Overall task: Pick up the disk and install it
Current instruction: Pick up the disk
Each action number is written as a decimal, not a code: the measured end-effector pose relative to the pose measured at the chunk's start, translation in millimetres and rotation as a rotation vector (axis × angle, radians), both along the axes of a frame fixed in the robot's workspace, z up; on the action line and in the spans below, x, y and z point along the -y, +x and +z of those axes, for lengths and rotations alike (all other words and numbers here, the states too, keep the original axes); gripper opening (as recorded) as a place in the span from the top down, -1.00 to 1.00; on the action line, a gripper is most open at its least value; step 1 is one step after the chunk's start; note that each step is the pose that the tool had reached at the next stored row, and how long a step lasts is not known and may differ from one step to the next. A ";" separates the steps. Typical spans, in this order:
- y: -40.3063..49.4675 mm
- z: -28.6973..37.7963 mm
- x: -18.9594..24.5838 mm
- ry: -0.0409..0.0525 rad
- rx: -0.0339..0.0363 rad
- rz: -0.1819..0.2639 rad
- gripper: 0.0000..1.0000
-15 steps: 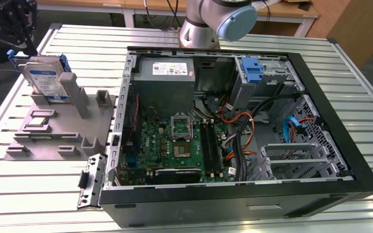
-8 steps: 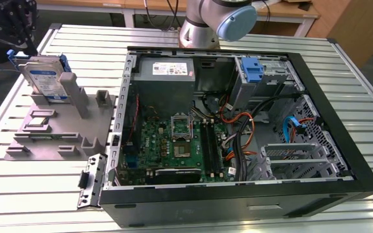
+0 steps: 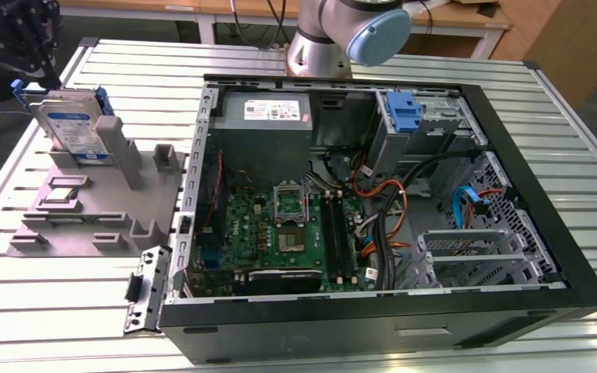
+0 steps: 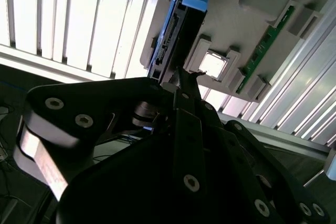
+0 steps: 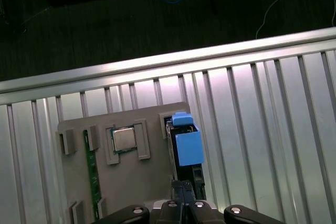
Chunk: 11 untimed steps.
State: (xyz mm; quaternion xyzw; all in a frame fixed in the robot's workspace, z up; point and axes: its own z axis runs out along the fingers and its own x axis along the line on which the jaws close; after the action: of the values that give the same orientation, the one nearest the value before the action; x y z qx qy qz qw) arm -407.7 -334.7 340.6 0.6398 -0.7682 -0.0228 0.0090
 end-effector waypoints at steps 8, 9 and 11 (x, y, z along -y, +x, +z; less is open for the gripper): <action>0.6 -0.6 -0.6 0.0014 0.0002 0.000 0.79; 0.8 -0.5 -0.8 0.0016 0.0000 0.000 0.79; 0.9 -0.5 -0.8 0.0017 0.0000 0.000 0.79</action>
State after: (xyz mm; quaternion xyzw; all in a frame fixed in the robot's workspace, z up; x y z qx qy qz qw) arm -406.8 -334.0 340.1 0.6398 -0.7681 -0.0235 0.0085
